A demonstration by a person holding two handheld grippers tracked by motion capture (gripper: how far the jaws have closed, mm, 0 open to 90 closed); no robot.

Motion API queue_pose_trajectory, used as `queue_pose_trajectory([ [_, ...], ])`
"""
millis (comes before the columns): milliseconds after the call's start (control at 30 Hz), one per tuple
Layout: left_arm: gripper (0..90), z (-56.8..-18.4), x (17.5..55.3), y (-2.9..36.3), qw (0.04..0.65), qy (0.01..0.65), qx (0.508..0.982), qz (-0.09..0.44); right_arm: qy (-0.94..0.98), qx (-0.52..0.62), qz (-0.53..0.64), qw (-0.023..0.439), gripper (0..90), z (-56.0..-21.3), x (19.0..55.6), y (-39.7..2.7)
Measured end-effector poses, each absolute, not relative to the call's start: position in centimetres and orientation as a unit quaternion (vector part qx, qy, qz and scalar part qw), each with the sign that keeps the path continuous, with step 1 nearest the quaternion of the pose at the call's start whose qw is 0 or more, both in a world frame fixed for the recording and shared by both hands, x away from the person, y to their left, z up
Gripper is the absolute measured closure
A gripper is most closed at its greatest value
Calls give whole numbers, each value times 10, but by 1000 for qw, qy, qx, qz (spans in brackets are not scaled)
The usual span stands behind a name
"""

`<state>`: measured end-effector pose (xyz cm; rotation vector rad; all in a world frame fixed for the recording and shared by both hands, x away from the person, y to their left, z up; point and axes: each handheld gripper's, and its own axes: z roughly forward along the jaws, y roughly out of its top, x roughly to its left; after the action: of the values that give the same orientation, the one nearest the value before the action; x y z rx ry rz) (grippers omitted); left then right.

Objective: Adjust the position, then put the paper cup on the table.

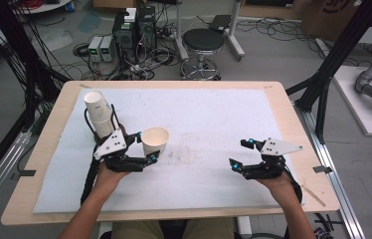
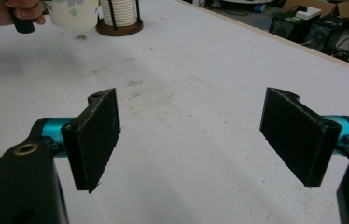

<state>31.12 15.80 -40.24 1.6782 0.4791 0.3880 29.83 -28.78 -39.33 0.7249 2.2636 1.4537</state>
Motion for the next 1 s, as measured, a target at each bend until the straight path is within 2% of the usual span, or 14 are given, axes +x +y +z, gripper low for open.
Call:
queue_pose_trajectory([
  [600, 314, -400, 327, 163, 650, 243, 693, 196, 799, 258, 513, 177, 204, -394, 296, -287],
  [1000, 315, -414, 345, 141, 646, 267, 687, 197, 798, 253, 517, 179, 204, -396, 292, -287],
])
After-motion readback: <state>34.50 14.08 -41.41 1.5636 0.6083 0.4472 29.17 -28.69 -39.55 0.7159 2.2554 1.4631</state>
